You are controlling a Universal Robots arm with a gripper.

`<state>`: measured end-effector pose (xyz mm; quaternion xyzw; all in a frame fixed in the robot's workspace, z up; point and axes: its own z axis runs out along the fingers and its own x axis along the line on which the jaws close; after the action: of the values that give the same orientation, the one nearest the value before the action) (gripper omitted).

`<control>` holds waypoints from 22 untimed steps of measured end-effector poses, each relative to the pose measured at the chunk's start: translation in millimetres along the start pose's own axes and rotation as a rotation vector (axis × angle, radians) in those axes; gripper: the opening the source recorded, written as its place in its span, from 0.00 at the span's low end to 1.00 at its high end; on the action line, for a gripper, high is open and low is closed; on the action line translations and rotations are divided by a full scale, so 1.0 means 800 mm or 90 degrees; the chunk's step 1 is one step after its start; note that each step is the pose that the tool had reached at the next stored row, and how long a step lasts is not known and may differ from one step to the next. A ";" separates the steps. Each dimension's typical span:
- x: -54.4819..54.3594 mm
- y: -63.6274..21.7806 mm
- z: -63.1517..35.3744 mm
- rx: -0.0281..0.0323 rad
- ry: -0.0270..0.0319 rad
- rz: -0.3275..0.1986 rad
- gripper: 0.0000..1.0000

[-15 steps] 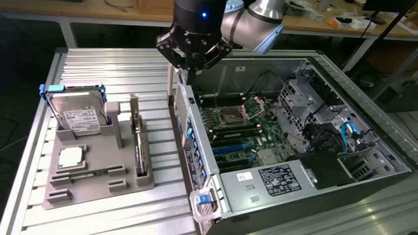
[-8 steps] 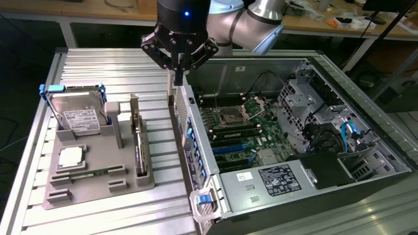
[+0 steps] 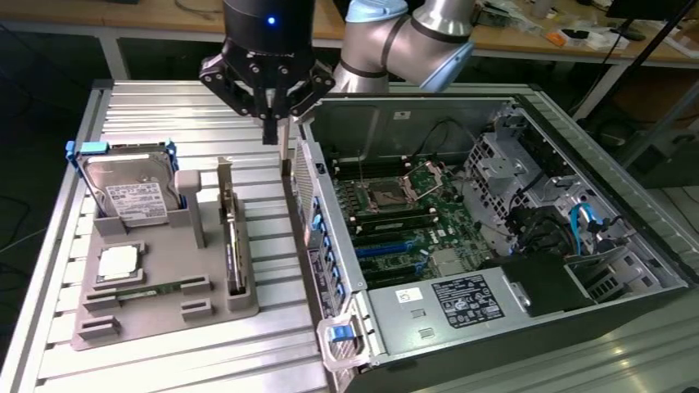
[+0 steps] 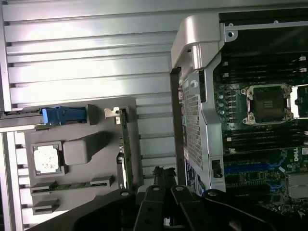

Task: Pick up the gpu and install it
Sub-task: 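Reach for the gpu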

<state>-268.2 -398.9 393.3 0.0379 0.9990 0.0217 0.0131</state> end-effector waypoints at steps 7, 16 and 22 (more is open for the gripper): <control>0.018 -0.001 0.000 -0.0003 0.0006 -0.012 0.11; 0.032 -0.002 -0.001 -0.0010 0.0018 -0.041 0.11; 0.049 -0.004 -0.001 -0.0013 0.0023 -0.052 0.11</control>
<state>-307.8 -399.0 393.0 -0.0033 0.9997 0.0222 0.0122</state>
